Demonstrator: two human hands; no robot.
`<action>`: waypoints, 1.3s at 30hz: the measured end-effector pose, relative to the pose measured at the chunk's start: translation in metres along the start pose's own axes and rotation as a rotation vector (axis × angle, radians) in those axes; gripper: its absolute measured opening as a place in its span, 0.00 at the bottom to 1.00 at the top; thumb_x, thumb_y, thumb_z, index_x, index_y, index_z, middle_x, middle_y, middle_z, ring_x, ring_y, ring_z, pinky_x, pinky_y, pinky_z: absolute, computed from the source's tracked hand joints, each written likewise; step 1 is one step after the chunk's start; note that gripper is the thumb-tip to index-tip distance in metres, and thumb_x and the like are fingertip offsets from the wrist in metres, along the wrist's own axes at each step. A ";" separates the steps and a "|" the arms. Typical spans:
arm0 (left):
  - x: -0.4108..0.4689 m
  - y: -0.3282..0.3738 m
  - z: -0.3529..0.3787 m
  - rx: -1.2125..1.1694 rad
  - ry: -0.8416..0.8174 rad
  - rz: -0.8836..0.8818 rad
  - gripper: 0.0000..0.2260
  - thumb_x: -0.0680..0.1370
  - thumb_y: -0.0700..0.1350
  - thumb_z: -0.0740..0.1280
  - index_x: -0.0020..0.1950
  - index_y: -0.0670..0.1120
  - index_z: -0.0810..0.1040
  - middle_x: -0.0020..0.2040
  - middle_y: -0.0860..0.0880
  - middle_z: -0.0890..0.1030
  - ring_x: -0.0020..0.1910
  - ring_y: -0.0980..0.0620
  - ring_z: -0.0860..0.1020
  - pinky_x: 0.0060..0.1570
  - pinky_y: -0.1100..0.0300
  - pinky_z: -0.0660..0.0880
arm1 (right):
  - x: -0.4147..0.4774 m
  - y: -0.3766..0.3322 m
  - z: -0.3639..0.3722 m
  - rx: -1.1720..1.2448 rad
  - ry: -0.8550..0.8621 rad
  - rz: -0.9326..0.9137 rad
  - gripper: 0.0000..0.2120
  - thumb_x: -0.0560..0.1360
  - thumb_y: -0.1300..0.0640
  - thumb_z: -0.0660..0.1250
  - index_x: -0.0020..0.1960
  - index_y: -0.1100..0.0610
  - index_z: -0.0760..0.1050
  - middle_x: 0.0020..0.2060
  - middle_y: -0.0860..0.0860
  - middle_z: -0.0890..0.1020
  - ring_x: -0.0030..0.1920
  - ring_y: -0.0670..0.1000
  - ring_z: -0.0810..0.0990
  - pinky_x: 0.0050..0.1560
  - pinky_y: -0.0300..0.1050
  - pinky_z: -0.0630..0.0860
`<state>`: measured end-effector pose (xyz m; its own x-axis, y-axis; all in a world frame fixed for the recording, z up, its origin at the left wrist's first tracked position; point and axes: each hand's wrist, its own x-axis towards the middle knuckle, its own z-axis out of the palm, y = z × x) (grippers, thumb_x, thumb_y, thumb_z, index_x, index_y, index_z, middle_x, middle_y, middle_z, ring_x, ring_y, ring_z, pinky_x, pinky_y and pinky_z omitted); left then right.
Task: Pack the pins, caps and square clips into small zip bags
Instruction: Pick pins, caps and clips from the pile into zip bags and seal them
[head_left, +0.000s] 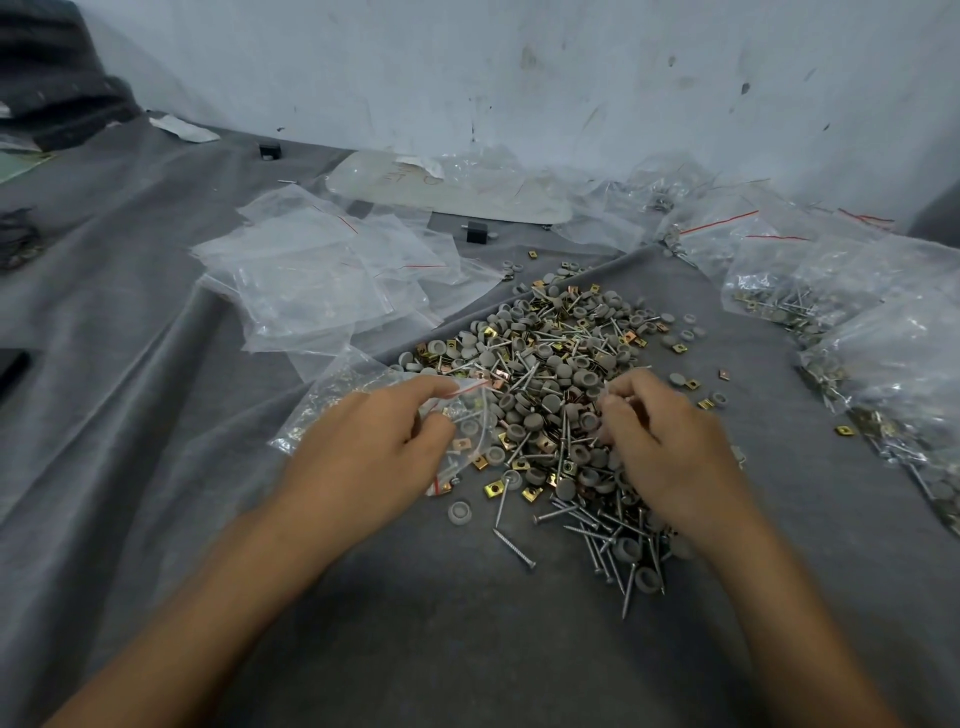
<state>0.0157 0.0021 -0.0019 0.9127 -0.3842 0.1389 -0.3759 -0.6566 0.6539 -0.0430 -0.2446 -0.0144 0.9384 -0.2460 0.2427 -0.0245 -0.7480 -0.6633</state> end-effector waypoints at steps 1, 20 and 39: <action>0.000 0.000 0.000 -0.001 0.001 0.003 0.19 0.79 0.52 0.57 0.68 0.60 0.77 0.30 0.62 0.79 0.32 0.62 0.75 0.33 0.59 0.65 | -0.001 -0.004 0.001 0.109 -0.040 0.007 0.08 0.82 0.47 0.60 0.46 0.43 0.75 0.36 0.47 0.83 0.34 0.45 0.80 0.32 0.47 0.77; 0.000 -0.001 0.002 -0.004 0.018 0.030 0.18 0.81 0.52 0.57 0.68 0.62 0.76 0.28 0.61 0.78 0.33 0.59 0.77 0.39 0.57 0.73 | 0.002 -0.018 0.018 -0.021 0.009 0.021 0.05 0.78 0.55 0.70 0.51 0.45 0.81 0.44 0.40 0.82 0.44 0.38 0.79 0.39 0.31 0.71; -0.001 0.000 0.002 0.013 0.004 0.028 0.18 0.82 0.51 0.57 0.70 0.60 0.76 0.29 0.54 0.78 0.32 0.57 0.76 0.39 0.55 0.74 | -0.003 -0.015 0.025 -0.277 -0.110 -0.043 0.20 0.79 0.51 0.68 0.71 0.43 0.73 0.58 0.45 0.80 0.60 0.49 0.75 0.56 0.47 0.73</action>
<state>0.0146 0.0006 -0.0032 0.9023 -0.4003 0.1603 -0.4038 -0.6541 0.6396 -0.0365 -0.2177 -0.0228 0.9718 -0.1541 0.1784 -0.0632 -0.8994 -0.4325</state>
